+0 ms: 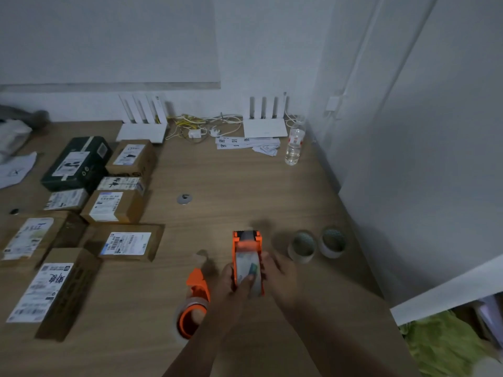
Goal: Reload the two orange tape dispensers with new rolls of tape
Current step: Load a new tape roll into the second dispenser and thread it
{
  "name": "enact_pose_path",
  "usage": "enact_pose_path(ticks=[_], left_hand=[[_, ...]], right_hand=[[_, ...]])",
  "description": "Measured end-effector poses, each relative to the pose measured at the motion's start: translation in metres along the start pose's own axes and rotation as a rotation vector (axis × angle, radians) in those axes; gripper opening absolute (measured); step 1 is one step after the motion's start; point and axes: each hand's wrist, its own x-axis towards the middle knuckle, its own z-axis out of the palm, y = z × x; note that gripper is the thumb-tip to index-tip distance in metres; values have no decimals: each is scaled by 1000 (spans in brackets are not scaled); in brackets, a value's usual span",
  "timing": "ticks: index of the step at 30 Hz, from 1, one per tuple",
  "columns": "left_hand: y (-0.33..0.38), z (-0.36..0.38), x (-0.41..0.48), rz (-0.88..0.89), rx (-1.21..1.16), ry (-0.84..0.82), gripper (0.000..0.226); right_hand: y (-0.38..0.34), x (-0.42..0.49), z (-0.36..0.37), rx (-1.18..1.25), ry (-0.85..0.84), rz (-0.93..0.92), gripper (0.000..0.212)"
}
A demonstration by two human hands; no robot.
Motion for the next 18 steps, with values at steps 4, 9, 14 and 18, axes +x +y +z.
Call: enact_pose_path(ticks=[4,9,14,18], left_hand=[[-3,3,-4,12,74,4,39],[-9,4,-12,59,136,-30,29],[-13,4,-20,89,118,25,33],[-11,2,-20,76,133,30,35]], right_hand=[[-17,26,-1,-156,77,291,31],[-25,38,6,-39,40,299,17],[-37,38,3,-243,73,-2,13],[-44,44,2,-285,24,-17,16]])
